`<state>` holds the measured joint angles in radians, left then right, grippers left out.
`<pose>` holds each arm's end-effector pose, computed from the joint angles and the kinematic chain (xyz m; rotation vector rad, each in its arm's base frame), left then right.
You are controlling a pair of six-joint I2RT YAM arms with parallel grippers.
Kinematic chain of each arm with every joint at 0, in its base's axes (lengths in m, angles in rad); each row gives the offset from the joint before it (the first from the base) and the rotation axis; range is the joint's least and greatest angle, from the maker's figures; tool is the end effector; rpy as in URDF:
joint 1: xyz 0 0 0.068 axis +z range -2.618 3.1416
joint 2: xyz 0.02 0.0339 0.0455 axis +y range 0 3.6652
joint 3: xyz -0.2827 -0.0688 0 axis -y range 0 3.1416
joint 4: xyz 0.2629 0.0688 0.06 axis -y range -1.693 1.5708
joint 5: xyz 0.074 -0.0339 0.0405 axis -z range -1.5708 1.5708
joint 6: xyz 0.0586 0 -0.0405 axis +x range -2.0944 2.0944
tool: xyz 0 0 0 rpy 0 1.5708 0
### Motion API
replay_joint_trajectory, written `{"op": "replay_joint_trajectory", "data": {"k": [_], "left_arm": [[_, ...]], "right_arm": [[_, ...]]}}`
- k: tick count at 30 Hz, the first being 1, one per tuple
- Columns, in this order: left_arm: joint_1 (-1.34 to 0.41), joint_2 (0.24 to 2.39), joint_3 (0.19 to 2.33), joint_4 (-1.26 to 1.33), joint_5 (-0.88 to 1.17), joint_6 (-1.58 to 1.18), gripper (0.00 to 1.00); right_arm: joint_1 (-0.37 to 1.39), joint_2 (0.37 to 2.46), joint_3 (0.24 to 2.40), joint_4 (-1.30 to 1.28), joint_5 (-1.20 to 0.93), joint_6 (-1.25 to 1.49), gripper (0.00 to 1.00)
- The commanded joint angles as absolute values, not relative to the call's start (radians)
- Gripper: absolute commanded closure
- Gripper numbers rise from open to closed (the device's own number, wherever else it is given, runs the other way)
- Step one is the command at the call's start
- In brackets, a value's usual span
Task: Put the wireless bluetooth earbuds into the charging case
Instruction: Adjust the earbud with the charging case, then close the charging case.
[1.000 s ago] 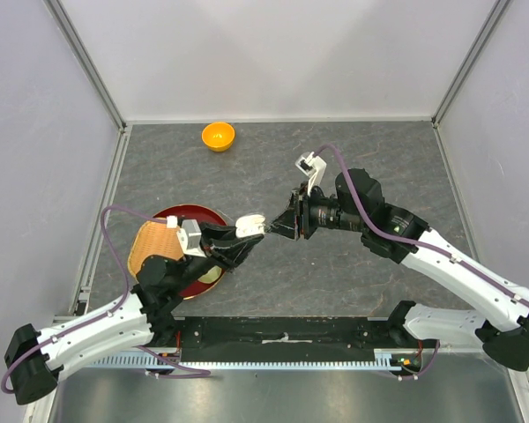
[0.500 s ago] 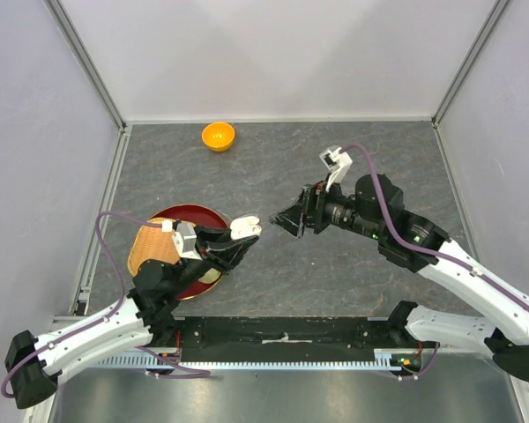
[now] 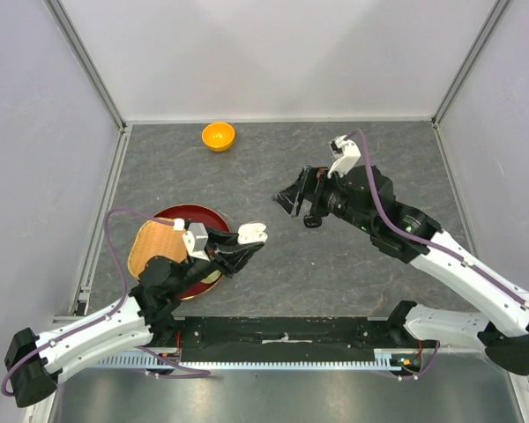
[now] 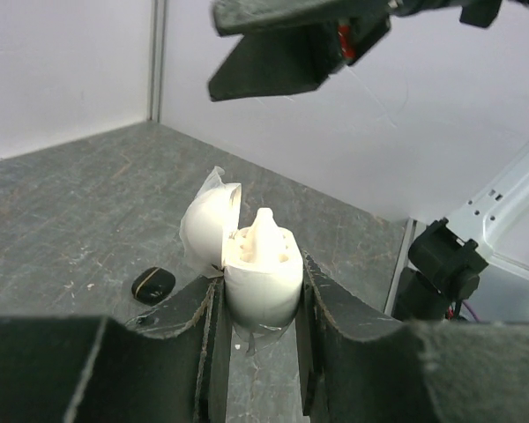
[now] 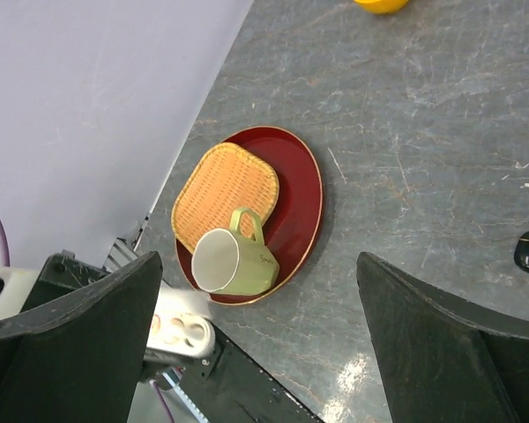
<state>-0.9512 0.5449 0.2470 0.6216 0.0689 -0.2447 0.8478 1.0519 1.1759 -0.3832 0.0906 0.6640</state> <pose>0.0970 -0.1430 0.2824 0.5163 1.2174 -1.0714 0.1768 0.1923 0.4171 -0.1108 1.9401 0.9609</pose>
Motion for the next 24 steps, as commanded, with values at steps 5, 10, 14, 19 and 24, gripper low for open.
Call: {"op": "replay_joint_trajectory", "data": {"k": [5,10,14,19,24], "left_arm": [[-0.953,0.620,0.331,0.626,0.213,-0.241,0.98],[-0.953,0.660,0.348,0.629,0.242,-0.241,0.98],[-0.953,0.672,0.354,0.638,0.242,-0.236,0.98],[-0.953,0.678,0.354,0.655,0.230,-0.233,0.98],[-0.953,0.660,0.339,0.678,0.212,-0.221,0.98]], "right_arm": [[0.842,1.184,1.279,-0.387,-0.089,0.681,0.02],[0.844,1.232,1.276,-0.382,-0.190,0.661,0.02],[0.842,1.244,1.243,-0.379,-0.236,0.663,0.02],[0.842,1.232,1.201,-0.376,-0.239,0.663,0.02],[0.842,1.223,1.154,-0.376,-0.236,0.658,0.02]]}}
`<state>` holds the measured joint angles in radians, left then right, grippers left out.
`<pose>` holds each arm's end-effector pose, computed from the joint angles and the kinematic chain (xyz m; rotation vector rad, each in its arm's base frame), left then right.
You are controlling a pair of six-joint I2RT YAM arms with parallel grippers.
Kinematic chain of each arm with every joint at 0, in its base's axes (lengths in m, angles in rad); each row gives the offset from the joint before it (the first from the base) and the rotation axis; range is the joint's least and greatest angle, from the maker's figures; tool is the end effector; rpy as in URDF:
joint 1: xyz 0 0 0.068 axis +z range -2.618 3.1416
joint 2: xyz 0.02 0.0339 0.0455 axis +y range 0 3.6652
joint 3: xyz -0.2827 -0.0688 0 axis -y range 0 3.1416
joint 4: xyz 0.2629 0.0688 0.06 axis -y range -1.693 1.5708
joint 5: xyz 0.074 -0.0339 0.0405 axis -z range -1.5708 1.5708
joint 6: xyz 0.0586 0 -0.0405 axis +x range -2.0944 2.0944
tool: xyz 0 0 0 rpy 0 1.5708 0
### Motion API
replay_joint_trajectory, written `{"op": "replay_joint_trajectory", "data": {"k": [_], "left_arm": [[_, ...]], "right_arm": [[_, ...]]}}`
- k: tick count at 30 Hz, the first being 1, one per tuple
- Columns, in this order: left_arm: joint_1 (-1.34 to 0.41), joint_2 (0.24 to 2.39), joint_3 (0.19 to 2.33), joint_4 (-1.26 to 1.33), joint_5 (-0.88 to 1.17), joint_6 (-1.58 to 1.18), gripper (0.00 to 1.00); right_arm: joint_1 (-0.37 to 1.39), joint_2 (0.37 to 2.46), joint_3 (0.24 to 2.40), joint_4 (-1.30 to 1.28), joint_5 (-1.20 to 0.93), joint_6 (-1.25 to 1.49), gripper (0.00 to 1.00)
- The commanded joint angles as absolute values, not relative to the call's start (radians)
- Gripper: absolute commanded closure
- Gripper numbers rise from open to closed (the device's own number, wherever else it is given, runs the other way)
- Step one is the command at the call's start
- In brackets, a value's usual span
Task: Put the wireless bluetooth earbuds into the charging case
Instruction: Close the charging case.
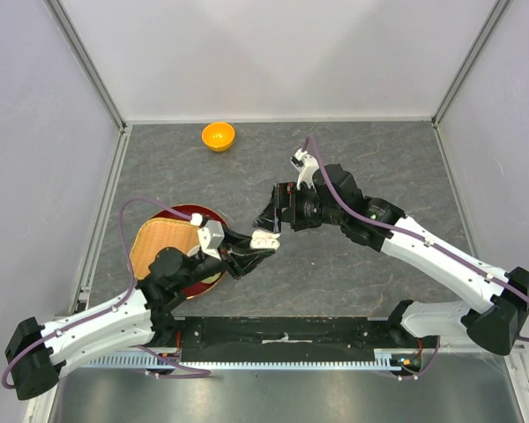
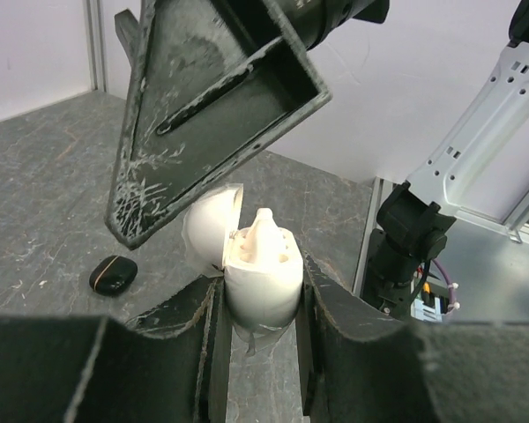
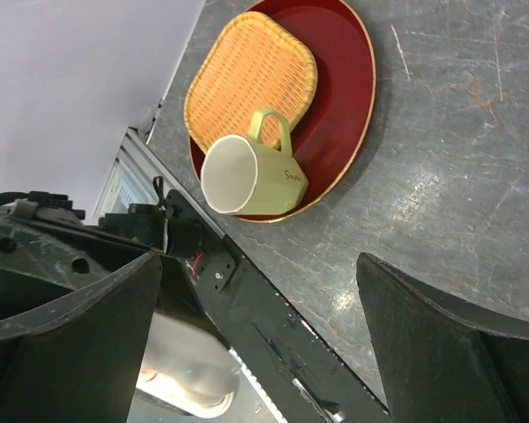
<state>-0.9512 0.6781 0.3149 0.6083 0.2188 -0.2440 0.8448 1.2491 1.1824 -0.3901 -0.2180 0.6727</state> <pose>0.1024 -0.1655 0.2854 0.6755 1.2561 -1.1461 0.1994 0.2438 0.3662 -0.3416 2.1990 1.1276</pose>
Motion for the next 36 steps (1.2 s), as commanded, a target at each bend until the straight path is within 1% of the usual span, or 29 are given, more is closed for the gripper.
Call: {"op": "replay_joint_trajectory", "data": {"k": [1,12,17,19,20,21,22,24,25,29,31,36], "left_arm": [[-0.953,0.657,0.339,0.678,0.209,-0.219,0.98],[-0.954,0.638,0.327,0.675,0.147,-0.227,0.98],[-0.953,0.629,0.311,0.658,0.020,-0.264,0.98],[-0.953,0.626,0.310,0.631,-0.041,-0.287,0.98],[-0.953,0.626,0.316,0.618,-0.049,-0.288,0.98],[-0.954,0.627,0.321,0.601,-0.057,-0.291,0.98],[-0.954,0.632,0.328,0.560,-0.072,-0.307,0.98],[-0.953,0.640,0.357,0.508,-0.098,-0.331,0.98],[-0.953,0.652,0.370,0.452,-0.127,-0.371,0.98],[-0.953,0.715,0.458,0.310,-0.179,-0.459,0.98],[-0.953,0.756,0.504,0.272,-0.163,-0.474,0.98],[-0.953,0.908,0.575,0.256,-0.144,-0.552,0.98]], "right_arm": [[0.842,1.223,1.151,-0.376,-0.245,0.657,0.02],[0.842,1.203,1.106,-0.376,-0.256,0.652,0.02],[0.842,1.187,1.095,-0.376,-0.275,0.634,0.02],[0.844,1.172,1.091,-0.380,-0.249,0.637,0.02],[0.842,1.169,1.089,-0.387,-0.224,0.647,0.02],[0.842,1.151,1.091,-0.425,-0.096,0.664,0.02],[0.842,1.137,1.088,-0.455,-0.009,0.745,0.02],[0.842,1.085,1.069,-0.529,0.244,0.829,0.02],[0.839,1.063,1.040,-0.538,0.294,0.860,0.02],[0.815,0.968,1.005,-0.566,0.423,0.925,0.02],[0.807,0.930,0.996,-0.578,0.463,0.931,0.02],[0.790,0.903,1.000,-0.614,0.474,0.945,0.02]]}}
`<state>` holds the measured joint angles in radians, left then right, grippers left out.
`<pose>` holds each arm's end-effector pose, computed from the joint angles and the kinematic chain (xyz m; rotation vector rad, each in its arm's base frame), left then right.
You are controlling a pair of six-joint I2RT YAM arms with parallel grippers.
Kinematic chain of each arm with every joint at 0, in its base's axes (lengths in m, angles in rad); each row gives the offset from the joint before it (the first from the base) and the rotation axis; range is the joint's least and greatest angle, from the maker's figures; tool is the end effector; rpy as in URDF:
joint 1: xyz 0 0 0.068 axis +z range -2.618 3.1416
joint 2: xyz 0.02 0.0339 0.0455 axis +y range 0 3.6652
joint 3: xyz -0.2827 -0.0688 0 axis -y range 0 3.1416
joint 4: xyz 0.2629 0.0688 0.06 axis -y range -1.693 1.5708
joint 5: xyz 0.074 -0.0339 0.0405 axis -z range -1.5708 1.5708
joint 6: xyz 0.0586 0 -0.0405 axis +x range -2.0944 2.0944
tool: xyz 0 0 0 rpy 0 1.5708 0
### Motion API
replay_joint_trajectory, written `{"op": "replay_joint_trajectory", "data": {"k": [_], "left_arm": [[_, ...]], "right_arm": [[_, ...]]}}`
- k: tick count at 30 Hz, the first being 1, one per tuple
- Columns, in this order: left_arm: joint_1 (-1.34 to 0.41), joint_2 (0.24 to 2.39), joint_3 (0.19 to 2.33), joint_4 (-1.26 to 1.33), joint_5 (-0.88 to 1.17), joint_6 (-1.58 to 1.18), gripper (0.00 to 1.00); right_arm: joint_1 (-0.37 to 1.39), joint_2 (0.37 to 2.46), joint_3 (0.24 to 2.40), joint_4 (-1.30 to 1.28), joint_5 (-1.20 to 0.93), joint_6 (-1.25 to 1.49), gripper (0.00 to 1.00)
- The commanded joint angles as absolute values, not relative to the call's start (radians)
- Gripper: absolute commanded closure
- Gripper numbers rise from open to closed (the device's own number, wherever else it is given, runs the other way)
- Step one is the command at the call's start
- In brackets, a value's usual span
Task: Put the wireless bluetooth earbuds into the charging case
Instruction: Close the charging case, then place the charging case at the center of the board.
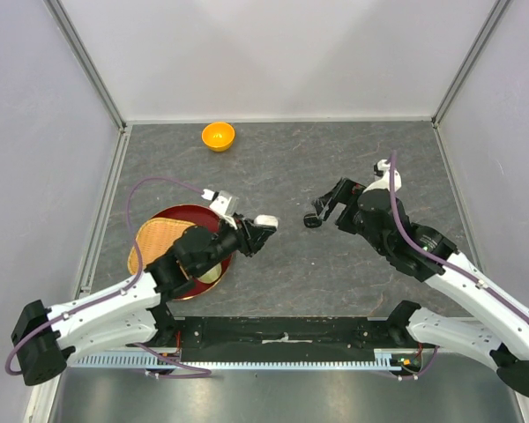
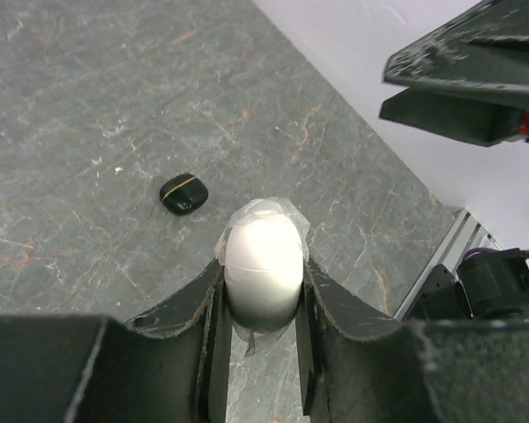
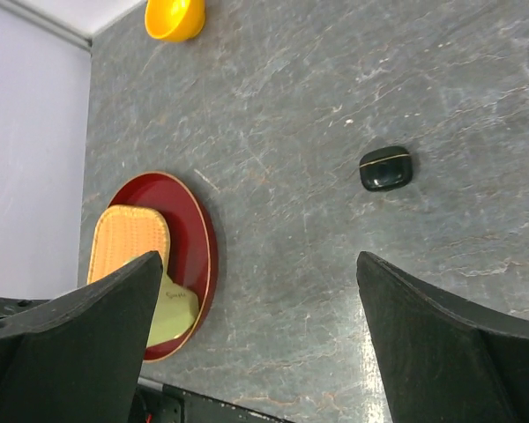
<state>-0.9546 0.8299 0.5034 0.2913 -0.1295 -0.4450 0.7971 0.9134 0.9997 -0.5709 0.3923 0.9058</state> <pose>0.1388 -0.1829 0.2900 0.3240 1.6642 -0.9682 0.1679 0.1399 0.3600 0.3599 2.0508 0.6681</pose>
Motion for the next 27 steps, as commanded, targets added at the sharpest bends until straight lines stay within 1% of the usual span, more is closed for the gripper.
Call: {"op": "replay_joint_trajectory", "data": {"k": [1,4,7,9,11,12,13,16,23,27], "left_arm": [[-0.953,0.932,0.592,0.267,-0.138,-0.554,0.98],[-0.953,1.021,0.659,0.221,-0.170,-0.614,0.98],[-0.951,1.117,0.722,0.167,-0.164,-0.620,0.98],[-0.945,1.188,0.736,0.166,-0.147,-0.678,0.98],[-0.911,1.242,0.749,0.175,-0.082,-0.738,0.98],[-0.898,1.270,0.744,0.202,-0.005,-0.794,0.98],[-0.876,1.329,0.724,0.289,0.049,-0.820,0.98],[-0.859,1.432,0.695,0.415,0.118,-0.922,0.98],[-0.838,1.583,0.730,0.451,0.135,-0.992,0.98],[-0.828,1.606,0.742,0.430,0.115,-1.000,0.98]], "right_arm": [[0.788,0.902,1.000,-0.621,0.474,0.946,0.02],[0.784,0.891,1.005,-0.653,0.488,0.962,0.02],[0.784,0.848,1.029,-0.701,0.561,0.971,0.02],[0.784,0.796,1.034,-0.695,0.624,0.960,0.02],[0.784,0.760,1.034,-0.674,0.650,0.927,0.02],[0.784,0.753,1.038,-0.670,0.667,0.914,0.02],[0.784,0.752,1.040,-0.670,0.670,0.896,0.02],[0.785,0.747,1.039,-0.675,0.652,0.884,0.02],[0.784,0.742,0.996,-0.684,0.554,0.920,0.02],[0.785,0.753,1.003,-0.684,0.535,0.905,0.02]]}}
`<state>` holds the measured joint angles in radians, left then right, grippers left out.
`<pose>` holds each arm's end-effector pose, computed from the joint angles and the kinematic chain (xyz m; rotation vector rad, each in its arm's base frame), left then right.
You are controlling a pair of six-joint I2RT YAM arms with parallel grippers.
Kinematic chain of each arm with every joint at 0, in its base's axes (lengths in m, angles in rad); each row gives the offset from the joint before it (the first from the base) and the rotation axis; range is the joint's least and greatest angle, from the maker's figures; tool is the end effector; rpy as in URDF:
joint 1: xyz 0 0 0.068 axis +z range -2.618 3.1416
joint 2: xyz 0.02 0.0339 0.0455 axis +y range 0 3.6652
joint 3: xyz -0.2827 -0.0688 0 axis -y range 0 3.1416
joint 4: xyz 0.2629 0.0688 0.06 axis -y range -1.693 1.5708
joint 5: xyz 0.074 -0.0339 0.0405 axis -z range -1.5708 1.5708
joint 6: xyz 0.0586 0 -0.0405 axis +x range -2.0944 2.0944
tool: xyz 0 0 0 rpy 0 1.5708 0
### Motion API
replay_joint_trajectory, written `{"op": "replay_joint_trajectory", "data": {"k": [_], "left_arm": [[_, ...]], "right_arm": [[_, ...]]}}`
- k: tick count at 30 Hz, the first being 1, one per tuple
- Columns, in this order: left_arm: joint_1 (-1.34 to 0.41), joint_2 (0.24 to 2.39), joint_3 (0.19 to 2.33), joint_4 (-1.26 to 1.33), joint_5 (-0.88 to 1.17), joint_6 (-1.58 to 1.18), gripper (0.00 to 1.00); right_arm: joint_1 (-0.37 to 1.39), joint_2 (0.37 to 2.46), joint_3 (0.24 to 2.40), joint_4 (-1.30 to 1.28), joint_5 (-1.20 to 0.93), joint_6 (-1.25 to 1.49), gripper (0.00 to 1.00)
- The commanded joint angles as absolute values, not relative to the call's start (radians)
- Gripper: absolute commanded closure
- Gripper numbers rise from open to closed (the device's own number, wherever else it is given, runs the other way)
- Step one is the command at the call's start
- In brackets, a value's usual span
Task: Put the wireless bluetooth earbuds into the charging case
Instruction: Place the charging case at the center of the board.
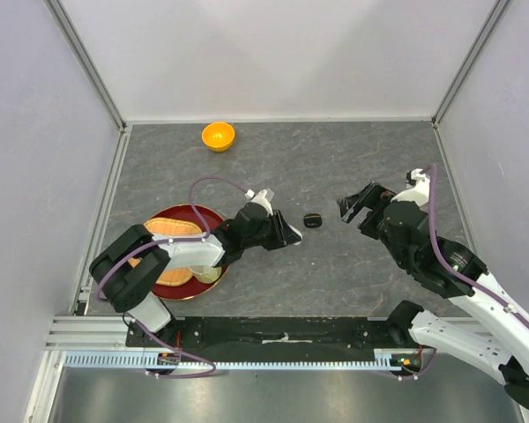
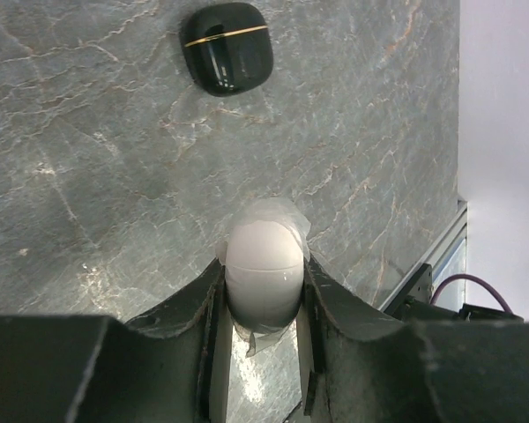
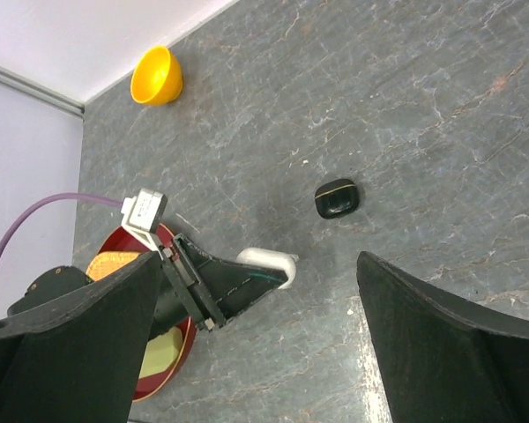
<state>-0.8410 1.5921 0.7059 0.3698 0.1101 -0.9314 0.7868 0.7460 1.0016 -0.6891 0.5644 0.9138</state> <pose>0.2311 -0.2679 0.1651 -0.0304 2.3137 -1.1236 0.1378 0.0938 0.3780 0.4824 1.9156 0.5613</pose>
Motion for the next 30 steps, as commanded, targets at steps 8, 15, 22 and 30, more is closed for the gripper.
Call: {"op": "replay_joint_trajectory", "data": {"k": [8,15,22,30], "left_arm": [[-0.799,1.692,0.759,0.440,0.161,-1.035,0.98],[-0.801,1.770,0.822,0.456,0.187,-1.046,0.94],[-0.801,1.816,0.827,0.449,0.202,-1.060,0.73],[-0.801,1.851,0.813,0.460,0.221,-1.075,0.70]], "right_arm": [[0.784,0.756,1.003,-0.677,0.505,0.904,0.02],[0.784,0.784,1.009,-0.672,0.483,0.873,0.02],[0.784,0.811,1.011,-0.664,0.459,0.873,0.02],[0.784,0.810,1.009,-0.664,0.457,0.870,0.02]]}}
